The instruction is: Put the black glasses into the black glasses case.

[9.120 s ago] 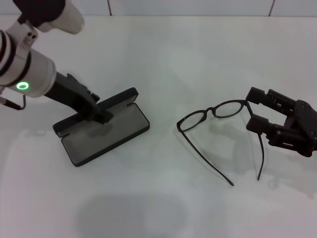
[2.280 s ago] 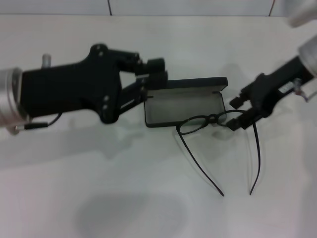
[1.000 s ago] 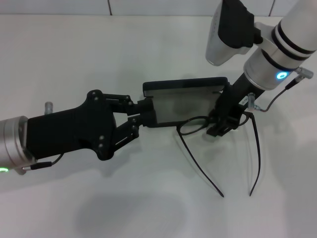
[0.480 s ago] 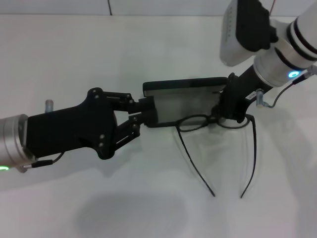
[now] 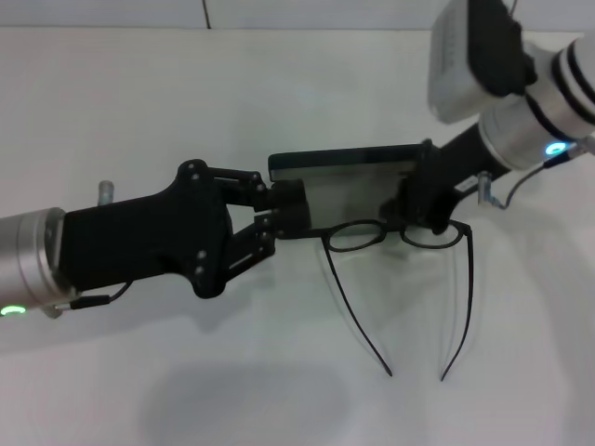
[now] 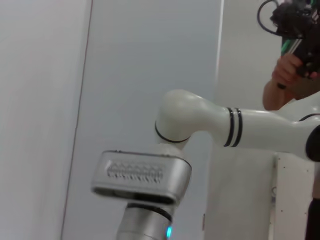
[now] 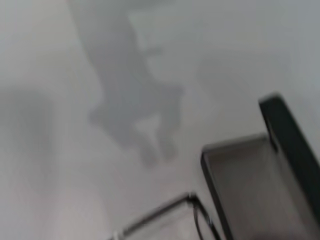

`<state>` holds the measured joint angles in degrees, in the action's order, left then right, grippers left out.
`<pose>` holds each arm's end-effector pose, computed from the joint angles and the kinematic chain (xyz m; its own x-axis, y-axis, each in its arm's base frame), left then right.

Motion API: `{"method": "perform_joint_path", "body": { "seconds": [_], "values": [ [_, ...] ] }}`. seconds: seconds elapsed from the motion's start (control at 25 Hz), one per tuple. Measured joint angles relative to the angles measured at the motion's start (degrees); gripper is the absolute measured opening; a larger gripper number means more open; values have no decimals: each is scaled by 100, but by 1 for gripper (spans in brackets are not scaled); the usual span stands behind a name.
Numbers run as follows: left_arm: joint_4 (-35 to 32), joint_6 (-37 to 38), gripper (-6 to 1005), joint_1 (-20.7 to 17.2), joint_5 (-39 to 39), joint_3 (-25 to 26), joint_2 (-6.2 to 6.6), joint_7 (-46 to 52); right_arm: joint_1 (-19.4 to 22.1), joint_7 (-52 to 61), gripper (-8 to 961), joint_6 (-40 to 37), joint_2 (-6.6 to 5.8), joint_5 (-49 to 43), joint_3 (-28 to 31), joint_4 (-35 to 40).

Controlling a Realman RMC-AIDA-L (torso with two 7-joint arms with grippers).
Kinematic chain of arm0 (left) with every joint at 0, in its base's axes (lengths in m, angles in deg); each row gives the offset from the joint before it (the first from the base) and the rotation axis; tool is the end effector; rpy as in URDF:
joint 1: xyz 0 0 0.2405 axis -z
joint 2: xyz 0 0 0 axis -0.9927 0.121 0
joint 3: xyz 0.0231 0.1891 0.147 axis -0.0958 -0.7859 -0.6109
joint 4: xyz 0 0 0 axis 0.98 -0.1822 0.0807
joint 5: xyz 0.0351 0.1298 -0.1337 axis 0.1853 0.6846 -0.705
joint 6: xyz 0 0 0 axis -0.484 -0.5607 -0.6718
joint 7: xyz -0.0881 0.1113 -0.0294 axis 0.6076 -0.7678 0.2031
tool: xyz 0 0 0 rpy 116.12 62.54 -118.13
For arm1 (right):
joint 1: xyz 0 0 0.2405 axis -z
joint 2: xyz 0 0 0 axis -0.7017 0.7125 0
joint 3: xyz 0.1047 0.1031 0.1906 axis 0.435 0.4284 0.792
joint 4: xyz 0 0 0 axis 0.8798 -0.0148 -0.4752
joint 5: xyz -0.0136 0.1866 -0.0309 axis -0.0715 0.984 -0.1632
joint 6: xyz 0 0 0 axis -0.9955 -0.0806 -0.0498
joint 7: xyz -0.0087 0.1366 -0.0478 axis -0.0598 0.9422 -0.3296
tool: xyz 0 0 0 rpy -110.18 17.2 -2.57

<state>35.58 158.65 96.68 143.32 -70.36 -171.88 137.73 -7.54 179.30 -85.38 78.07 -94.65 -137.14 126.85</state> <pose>-0.2020 0.2361 0.0207 0.6211 0.0690 0.7807 0.2113 -0.9740 -0.0821 0.1128 0.3635 -0.0464 0.9785 -0.0393 0.2027 -0.0183 -0.9944 -0.1045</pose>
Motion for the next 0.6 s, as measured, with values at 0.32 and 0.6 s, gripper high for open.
{"method": "perform_joint_path", "body": {
  "seconds": [0.32, 0.6],
  "values": [
    [41, 522, 162, 17, -209, 0, 6, -93, 871, -909, 49, -487, -9, 969, 1071, 620],
    [114, 567, 155, 145, -281, -10, -3, -93, 1333, -1438, 84, -1245, -16, 1663, 1977, 675]
  ]
}}
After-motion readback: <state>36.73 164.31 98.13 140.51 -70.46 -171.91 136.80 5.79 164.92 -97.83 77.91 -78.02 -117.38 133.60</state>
